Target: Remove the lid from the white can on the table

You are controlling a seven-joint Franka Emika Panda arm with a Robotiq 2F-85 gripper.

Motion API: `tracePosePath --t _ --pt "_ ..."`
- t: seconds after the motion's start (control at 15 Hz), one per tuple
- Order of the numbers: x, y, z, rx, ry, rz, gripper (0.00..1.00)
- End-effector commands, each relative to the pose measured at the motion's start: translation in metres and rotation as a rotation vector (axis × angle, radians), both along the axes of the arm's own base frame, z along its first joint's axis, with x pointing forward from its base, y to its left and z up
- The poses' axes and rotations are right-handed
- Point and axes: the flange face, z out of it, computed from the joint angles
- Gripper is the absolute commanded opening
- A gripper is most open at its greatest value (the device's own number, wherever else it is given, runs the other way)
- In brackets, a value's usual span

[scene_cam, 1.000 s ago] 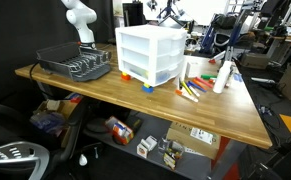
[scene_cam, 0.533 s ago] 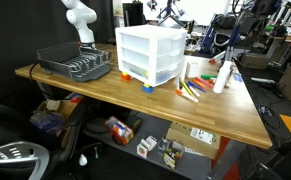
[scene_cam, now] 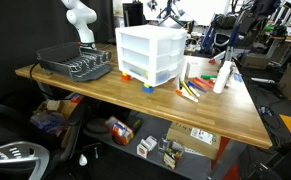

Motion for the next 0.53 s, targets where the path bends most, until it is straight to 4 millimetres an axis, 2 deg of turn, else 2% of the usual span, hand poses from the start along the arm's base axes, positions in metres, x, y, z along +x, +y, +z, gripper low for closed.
tracePosePath --t 0.0,0.33,0.47 --pt "0.008 -0.018 -0.025 0.018 -0.041 -0.047 1.0" --pt "0.026 -0.042 -0.074 0.051 -0.076 -0.101 1.0" --pt "0.033 -0.047 -0.086 0.03 -0.086 -0.104 1.0"
